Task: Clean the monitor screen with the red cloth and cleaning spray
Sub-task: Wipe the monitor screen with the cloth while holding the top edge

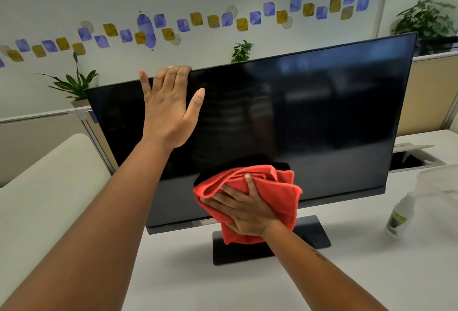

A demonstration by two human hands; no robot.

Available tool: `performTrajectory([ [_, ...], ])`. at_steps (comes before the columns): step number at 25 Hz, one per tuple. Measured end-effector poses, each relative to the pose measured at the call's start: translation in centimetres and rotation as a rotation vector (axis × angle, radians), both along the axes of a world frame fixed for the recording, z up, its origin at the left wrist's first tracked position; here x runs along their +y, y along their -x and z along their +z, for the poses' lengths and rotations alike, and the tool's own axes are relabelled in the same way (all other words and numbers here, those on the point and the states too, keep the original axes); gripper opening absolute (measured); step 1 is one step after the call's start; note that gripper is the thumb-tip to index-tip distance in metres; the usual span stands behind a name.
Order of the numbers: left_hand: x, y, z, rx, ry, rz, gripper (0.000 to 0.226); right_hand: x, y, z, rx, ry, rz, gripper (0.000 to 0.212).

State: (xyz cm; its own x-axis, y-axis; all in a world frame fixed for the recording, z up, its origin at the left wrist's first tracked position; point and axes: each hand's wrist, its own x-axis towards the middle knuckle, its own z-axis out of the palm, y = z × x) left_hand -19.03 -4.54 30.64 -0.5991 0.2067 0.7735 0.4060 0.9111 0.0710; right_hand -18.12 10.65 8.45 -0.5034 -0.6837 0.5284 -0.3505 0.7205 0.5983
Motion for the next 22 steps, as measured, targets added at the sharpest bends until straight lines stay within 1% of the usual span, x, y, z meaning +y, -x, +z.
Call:
performTrajectory([
  [4,0.0,0.0,0.0,-0.004,-0.004,-0.005,0.056,3.8,-0.2,0.0,0.085,0.178,-0.132,0.062],
  [7,0.0,-0.1,0.1,-0.015,-0.013,-0.016,0.056,7.1,-0.5,0.2,0.114,0.357,-0.227,0.062],
  [11,0.2,-0.2,0.1,-0.024,-0.009,-0.007,0.058,10.4,-1.1,1.0,0.077,0.781,-0.342,0.061],
  [14,0.6,-0.1,0.2,-0.022,-0.018,0.032,0.060,9.9,-1.2,2.8,0.099,1.090,-0.268,0.061],
  [16,1.8,-0.1,0.5,-0.022,-0.040,0.064,0.063,8.6,-0.7,5.3,0.125,1.224,-0.190,0.059],
  [17,2.7,-0.1,0.5,-0.026,-0.029,0.064,0.064,7.7,-0.4,6.5,0.133,1.233,-0.159,0.060],
  [18,3.9,-0.1,0.6,-0.032,0.001,0.040,0.064,6.9,-0.1,7.5,0.142,1.184,-0.144,0.060],
  [21,8.2,0.0,0.6,-0.044,0.112,-0.070,0.064,4.8,0.6,8.0,0.175,0.860,-0.170,0.067],
  [22,9.4,0.0,0.6,-0.038,0.134,-0.088,0.064,4.6,0.7,7.6,0.181,0.794,-0.173,0.070],
])
